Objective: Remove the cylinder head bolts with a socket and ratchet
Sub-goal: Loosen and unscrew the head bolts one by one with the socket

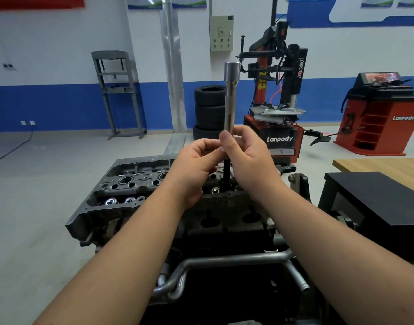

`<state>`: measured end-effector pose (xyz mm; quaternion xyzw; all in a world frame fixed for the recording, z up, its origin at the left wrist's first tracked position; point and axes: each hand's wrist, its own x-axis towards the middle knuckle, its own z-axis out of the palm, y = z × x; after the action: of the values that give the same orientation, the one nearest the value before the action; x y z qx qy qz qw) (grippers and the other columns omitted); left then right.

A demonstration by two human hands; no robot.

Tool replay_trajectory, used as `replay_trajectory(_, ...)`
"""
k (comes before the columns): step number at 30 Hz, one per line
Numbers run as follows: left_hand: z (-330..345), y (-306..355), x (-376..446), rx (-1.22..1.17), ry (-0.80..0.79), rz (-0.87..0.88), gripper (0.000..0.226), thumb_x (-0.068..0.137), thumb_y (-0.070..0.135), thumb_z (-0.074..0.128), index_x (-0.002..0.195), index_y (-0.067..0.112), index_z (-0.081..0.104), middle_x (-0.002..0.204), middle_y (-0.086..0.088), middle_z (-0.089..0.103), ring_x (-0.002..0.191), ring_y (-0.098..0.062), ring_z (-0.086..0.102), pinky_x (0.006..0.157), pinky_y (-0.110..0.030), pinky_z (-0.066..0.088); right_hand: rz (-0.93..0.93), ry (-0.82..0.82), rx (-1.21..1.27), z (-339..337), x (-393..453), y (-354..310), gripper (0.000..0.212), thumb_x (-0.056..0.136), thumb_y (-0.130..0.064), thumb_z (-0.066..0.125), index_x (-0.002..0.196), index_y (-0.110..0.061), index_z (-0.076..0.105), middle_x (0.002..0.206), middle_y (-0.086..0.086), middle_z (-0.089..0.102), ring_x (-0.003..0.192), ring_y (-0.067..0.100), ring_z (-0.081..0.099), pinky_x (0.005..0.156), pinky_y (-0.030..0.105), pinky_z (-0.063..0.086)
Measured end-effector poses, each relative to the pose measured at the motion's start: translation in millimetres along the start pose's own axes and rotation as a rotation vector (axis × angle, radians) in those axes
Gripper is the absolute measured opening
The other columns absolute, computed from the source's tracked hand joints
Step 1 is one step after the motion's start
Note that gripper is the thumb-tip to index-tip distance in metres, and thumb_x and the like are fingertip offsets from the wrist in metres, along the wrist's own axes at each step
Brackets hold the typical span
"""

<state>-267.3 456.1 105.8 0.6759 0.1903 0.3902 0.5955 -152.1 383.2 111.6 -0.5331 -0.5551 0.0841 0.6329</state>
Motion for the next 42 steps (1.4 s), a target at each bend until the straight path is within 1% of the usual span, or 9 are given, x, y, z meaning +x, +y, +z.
replay_trajectory(6,-1,0,3,-0.016,-0.016,-0.022,0.021,0.100,0.029,0.062,0.116,0.021,0.072,0.107,0.003,0.078,0.104,-0.015,0.070,0.096,-0.038,0.052,0.010,0.039,-0.041,-2,3,2,0.018,0.104,-0.039,0.049,0.094,-0.033,0.063,0.078,-0.023,0.067,0.076,-0.007,0.061,0.063,0.010,0.045)
replay_trajectory(11,0,0,3,-0.010,-0.028,-0.013,0.017,0.101,0.023,0.060,0.115,0.024,0.071,0.101,0.008,0.078,0.092,-0.005,0.071,0.089,-0.034,0.049,0.003,0.030,-0.028,-2,2,1,0.032,0.107,-0.033,0.043,0.095,-0.022,0.070,0.078,-0.014,0.066,0.079,0.002,0.061,0.074,0.028,0.052)
replay_trajectory(16,1,0,-1,0.008,-0.021,0.039,0.035,0.076,0.041,0.072,0.106,0.024,0.070,0.095,0.010,0.077,0.086,-0.002,0.071,0.082,-0.029,0.048,0.008,0.019,-0.021,0,0,1,0.022,0.102,-0.040,0.052,0.111,-0.021,0.058,0.090,-0.008,0.068,0.087,0.001,0.066,0.075,0.017,0.053)
replay_trajectory(21,1,0,2,-0.003,-0.013,-0.006,0.019,0.103,0.027,0.058,0.116,0.025,0.071,0.107,0.005,0.077,0.105,-0.013,0.071,0.096,-0.038,0.052,0.008,0.055,-0.051,-2,0,1,0.022,0.106,-0.033,0.046,0.102,-0.024,0.066,0.084,-0.013,0.066,0.078,-0.005,0.061,0.065,0.011,0.046)
replay_trajectory(25,2,-2,2,0.023,-0.013,0.025,0.016,0.103,0.024,0.058,0.113,0.025,0.070,0.100,0.010,0.078,0.091,-0.003,0.071,0.084,-0.028,0.051,-0.013,0.050,-0.045,-2,0,3,0.033,0.108,-0.032,0.041,0.095,-0.019,0.069,0.076,-0.012,0.065,0.074,-0.002,0.059,0.064,0.016,0.047)
replay_trajectory(29,1,-2,1,-0.007,0.011,0.072,0.020,0.093,0.025,0.072,0.111,0.017,0.070,0.098,0.003,0.077,0.085,-0.004,0.071,0.071,-0.018,0.054,-0.002,-0.015,-0.028,2,-2,1,0.030,0.102,-0.044,0.049,0.118,-0.021,0.060,0.097,-0.008,0.069,0.092,0.001,0.065,0.076,0.014,0.052)
replay_trajectory(33,3,-2,-1,0.026,0.030,0.066,0.020,0.092,0.023,0.075,0.108,0.016,0.068,0.097,0.002,0.075,0.086,-0.007,0.070,0.074,-0.019,0.054,-0.001,0.083,0.094,0,11,-18,0.064,0.085,-0.059,0.059,0.134,-0.020,0.045,0.103,-0.004,0.065,0.091,0.001,0.066,0.076,0.019,0.053)
replay_trajectory(38,5,0,0,0.067,0.064,0.037,0.018,0.093,0.026,0.074,0.109,0.021,0.068,0.101,-0.001,0.075,0.094,-0.013,0.069,0.084,-0.030,0.050,-0.036,0.064,0.157,8,49,-67,0.022,0.099,-0.047,0.052,0.101,-0.026,0.054,0.083,-0.002,0.066,0.062,0.004,0.060,0.060,0.018,0.050)
replay_trajectory(42,9,5,-3,0.073,-0.002,0.020,0.022,0.106,0.037,0.052,0.116,0.027,0.068,0.106,0.002,0.076,0.102,-0.015,0.069,0.091,-0.033,0.051,0.093,0.021,0.270,15,57,-77,0.035,0.104,-0.045,0.043,0.084,-0.018,0.050,0.058,-0.007,0.042,0.047,0.008,0.037,0.051,0.027,0.035)
